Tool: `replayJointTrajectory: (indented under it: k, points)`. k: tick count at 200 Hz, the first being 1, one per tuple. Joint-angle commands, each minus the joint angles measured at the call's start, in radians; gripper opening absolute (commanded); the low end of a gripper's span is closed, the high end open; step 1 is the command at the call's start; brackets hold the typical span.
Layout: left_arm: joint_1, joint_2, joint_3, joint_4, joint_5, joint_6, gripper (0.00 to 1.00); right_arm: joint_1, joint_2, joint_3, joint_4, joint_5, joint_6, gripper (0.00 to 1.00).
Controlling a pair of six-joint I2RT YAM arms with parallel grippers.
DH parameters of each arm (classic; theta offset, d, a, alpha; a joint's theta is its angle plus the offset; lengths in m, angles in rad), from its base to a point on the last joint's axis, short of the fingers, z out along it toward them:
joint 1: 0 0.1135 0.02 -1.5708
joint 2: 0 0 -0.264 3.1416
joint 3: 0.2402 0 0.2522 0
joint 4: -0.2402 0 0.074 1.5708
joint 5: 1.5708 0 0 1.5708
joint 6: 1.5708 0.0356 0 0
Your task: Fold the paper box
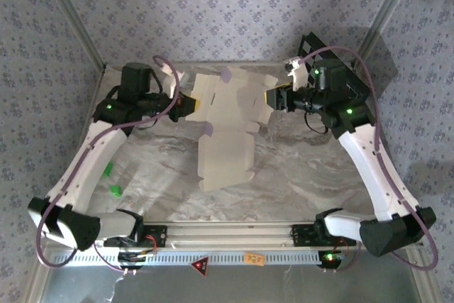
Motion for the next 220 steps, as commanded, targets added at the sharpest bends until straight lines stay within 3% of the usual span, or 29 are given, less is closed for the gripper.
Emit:
replayJointTrajectory:
  k: [1, 28, 44, 87, 165, 197, 220]
  points:
    - [-0.007, -0.084, 0.039, -0.018, 0.071, 0.084, 0.00, 0.001, -0.049, 0.065, -0.027, -0.037, -0.112, 0.43]
    - [-0.007, -0.155, 0.049, -0.018, 0.111, 0.120, 0.00, 0.006, -0.070, 0.116, -0.057, -0.090, -0.183, 0.45]
    - [-0.007, -0.170, 0.075, -0.055, 0.198, 0.166, 0.00, 0.020, -0.078, 0.145, -0.085, -0.102, -0.228, 0.47]
    - [-0.007, -0.173, 0.155, -0.270, 0.383, 0.311, 0.00, 0.079, -0.120, 0.194, -0.142, -0.086, -0.365, 0.61]
    - [-0.007, -0.242, 0.133, -0.355, 0.443, 0.407, 0.00, 0.181, -0.064, 0.372, -0.408, -0.136, -0.498, 0.66]
    - [-0.007, -0.265, 0.101, -0.346, 0.444, 0.408, 0.00, 0.281, -0.021, 0.436, -0.578, -0.099, -0.562, 0.58]
    - [-0.007, -0.276, 0.081, -0.333, 0.441, 0.409, 0.00, 0.334, -0.007, 0.457, -0.632, -0.067, -0.570, 0.44]
